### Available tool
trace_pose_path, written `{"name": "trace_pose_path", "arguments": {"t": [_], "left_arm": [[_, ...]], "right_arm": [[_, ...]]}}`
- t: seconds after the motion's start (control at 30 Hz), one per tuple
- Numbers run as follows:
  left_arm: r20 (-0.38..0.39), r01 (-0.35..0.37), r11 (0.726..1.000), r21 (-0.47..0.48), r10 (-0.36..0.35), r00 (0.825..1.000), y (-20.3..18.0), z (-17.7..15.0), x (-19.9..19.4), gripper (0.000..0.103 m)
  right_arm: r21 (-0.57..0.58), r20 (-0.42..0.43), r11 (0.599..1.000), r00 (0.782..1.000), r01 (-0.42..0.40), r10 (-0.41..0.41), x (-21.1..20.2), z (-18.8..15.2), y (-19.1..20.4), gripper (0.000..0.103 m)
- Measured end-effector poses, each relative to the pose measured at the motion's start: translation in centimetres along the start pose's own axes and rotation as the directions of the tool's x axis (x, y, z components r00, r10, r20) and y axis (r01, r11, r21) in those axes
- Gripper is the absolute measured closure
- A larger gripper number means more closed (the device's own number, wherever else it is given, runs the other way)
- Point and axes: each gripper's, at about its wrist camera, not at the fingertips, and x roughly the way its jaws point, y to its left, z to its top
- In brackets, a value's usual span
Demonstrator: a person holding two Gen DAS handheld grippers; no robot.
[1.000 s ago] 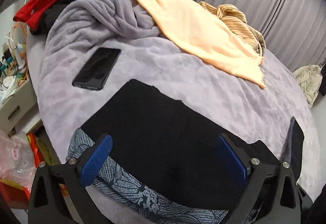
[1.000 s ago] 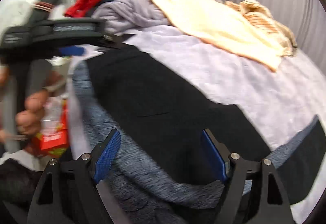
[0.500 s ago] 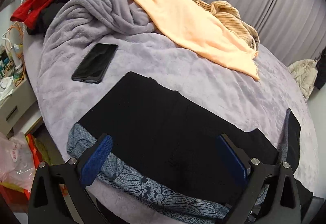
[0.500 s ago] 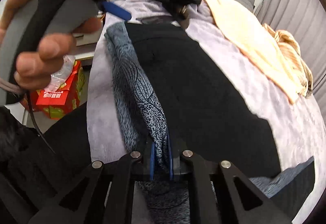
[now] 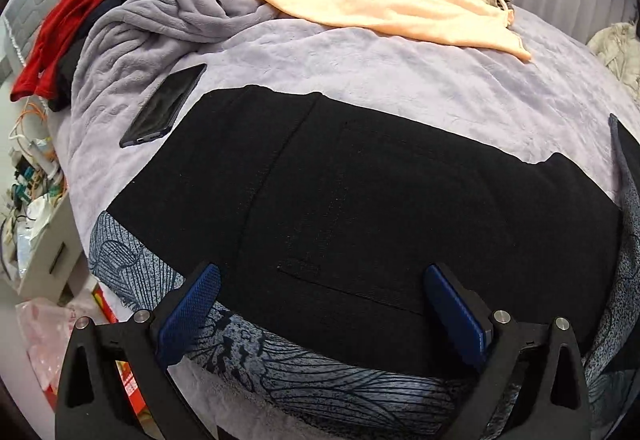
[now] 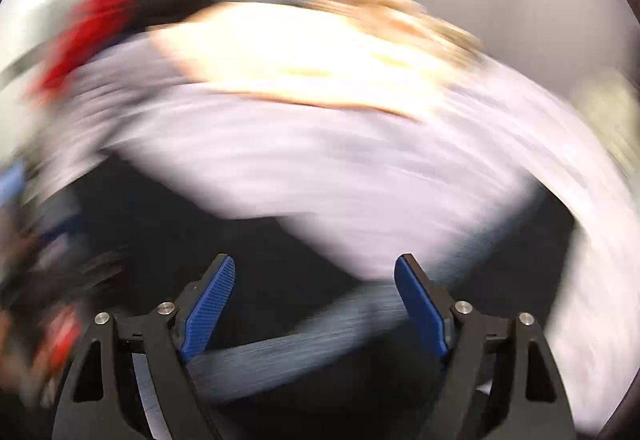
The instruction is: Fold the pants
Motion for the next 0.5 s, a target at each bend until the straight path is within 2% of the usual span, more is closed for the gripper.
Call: {"name": "trace_pose_path", "arguments": {"t": [0.03, 0.07, 0.1, 0.13, 0.17, 0.2, 0.23, 0.27, 0.3, 0.33, 0.4, 0.47, 0.5], "left_arm": [[-0.003, 0.013, 1.000, 0.005, -0.013, 1.000, -0.4, 0.0, -0.2, 0.001], [-0.011, 0.040, 0.999, 0.010, -0.039, 0.999, -0.8, 0.0, -0.4, 0.001], [-0.019, 0.060, 0.998, 0.018, -0.060, 0.998, -1.1, -0.1, -0.5, 0.001], [-0.019, 0.065, 0.997, 0.039, -0.064, 0.998, -1.8, -0.3, -0.7, 0.001], [-0.009, 0.053, 0.996, 0.067, -0.052, 0.999, -2.6, -0.6, -0.9, 0.001], [-0.001, 0.045, 0.995, 0.087, -0.045, 0.999, -3.1, -0.9, -1.0, 0.001], [0.003, 0.041, 0.993, 0.107, -0.041, 0.999, -3.5, -1.1, -1.2, 0.001], [0.003, 0.043, 0.992, 0.121, -0.044, 0.999, -3.7, -1.3, -1.4, 0.001], [0.003, 0.054, 0.990, 0.128, -0.055, 0.998, -3.8, -1.3, -1.7, 0.001], [0.000, 0.072, 0.989, 0.131, -0.073, 0.997, -3.7, -1.3, -2.0, 0.001], [-0.008, 0.097, 0.987, 0.125, -0.097, 0.995, -3.6, -1.1, -2.4, 0.001], [-0.011, 0.123, 0.984, 0.128, -0.123, 0.992, -3.9, -0.8, -2.6, 0.001], [-0.008, 0.134, 0.981, 0.138, -0.134, 0.991, -4.3, -0.6, -2.9, 0.001]], "right_arm": [[0.100, -0.076, 0.988, 0.991, 0.120, -0.112, 2.0, 0.9, -2.1, 0.017], [0.171, -0.187, 0.960, 0.964, 0.223, -0.191, 4.0, 1.5, -3.7, 0.017], [0.217, -0.329, 0.929, 0.918, 0.300, -0.220, 6.4, 2.0, -5.1, 0.016], [0.212, -0.441, 0.919, 0.872, 0.332, -0.213, 8.3, 2.2, -5.7, 0.016], [0.166, -0.516, 0.920, 0.826, 0.355, -0.226, 10.4, 2.4, -5.9, 0.016], [0.103, -0.544, 0.919, 0.795, 0.380, -0.268, 12.3, 2.2, -5.7, 0.012], [0.089, -0.551, 0.917, 0.787, 0.388, -0.279, 12.9, 2.0, -5.7, 0.012], [0.124, -0.545, 0.912, 0.795, 0.391, -0.267, 12.7, 1.6, -5.9, 0.014], [0.159, -0.515, 0.906, 0.816, 0.392, -0.262, 11.5, 1.4, -5.8, 0.030], [0.160, -0.495, 0.906, 0.826, 0.392, -0.270, 10.5, 1.3, -5.7, 0.041], [0.175, -0.466, 0.908, 0.844, 0.381, -0.265, 8.0, 0.4, -5.6, 0.069], [0.216, -0.446, 0.896, 0.855, 0.388, -0.263, 6.1, -0.5, -6.1, 0.080], [0.244, -0.438, 0.888, 0.861, 0.390, -0.257, 4.9, -1.5, -6.4, 0.082]]}}
